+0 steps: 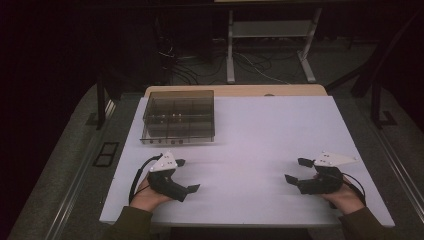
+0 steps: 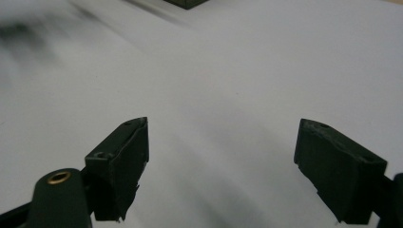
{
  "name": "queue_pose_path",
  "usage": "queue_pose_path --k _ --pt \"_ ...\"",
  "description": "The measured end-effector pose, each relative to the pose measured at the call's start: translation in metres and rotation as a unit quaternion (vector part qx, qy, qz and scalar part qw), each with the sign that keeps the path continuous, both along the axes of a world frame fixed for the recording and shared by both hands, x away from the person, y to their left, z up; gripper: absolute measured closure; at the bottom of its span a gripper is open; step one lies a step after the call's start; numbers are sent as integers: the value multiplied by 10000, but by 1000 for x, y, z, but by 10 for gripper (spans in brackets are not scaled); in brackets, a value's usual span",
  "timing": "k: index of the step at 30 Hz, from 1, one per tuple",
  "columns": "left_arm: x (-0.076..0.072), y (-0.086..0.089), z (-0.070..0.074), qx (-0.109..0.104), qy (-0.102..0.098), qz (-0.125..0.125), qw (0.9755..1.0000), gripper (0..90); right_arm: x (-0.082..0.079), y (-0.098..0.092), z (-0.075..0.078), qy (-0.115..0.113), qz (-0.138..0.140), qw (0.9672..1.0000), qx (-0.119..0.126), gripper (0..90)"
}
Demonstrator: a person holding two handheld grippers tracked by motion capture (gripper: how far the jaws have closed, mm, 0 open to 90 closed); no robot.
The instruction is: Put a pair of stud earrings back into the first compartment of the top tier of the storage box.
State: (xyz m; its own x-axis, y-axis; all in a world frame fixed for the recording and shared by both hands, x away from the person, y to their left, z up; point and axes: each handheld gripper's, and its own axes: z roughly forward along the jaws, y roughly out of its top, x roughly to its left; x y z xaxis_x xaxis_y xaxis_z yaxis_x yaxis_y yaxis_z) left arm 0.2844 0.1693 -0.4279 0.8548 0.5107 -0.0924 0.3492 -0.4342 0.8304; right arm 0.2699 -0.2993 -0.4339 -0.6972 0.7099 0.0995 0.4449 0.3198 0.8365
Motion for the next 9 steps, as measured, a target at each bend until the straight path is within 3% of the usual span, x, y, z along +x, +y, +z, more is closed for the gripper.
queue_pose_path --k 9 --pt "0 0 0 26 7 15 10000 0 -5 -5 -4 -22 -38 10000 69 182"
